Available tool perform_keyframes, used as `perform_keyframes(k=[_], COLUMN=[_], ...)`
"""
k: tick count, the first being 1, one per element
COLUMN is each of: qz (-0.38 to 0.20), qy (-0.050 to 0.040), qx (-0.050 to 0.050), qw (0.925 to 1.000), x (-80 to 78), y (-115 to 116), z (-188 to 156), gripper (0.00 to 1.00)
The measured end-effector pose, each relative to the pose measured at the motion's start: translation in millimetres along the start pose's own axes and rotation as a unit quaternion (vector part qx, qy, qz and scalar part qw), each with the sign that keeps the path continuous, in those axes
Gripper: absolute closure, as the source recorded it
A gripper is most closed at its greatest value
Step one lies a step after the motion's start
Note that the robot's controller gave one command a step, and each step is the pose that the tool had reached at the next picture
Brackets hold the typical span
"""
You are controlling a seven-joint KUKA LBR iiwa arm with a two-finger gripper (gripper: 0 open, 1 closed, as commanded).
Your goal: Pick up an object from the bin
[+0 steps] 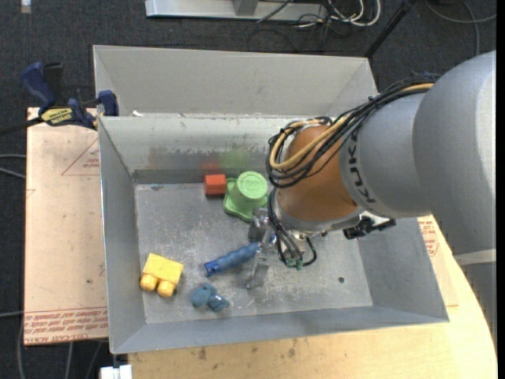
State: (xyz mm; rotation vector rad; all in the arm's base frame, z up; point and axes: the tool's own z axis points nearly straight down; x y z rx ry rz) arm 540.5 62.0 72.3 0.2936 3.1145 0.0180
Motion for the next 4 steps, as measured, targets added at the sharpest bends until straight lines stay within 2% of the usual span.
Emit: perform_keyframes(k=[1,2,3,4], qz=[0.001,0.001,-0.001,-0.002], qy=[0.0001,-0.0002,0.0035,0.004], qx=[-0.001,-0.001,0.005,0.005], qw=[1.0,1.0,1.0,1.0], x=[-0.1,-0.3,-2.5,-3.9], y=[0.3,0.5,2.5,4.1], z=[0.3,0.0,-68.1,-106.1], gripper=[0.0,1.0,1.0,1.0])
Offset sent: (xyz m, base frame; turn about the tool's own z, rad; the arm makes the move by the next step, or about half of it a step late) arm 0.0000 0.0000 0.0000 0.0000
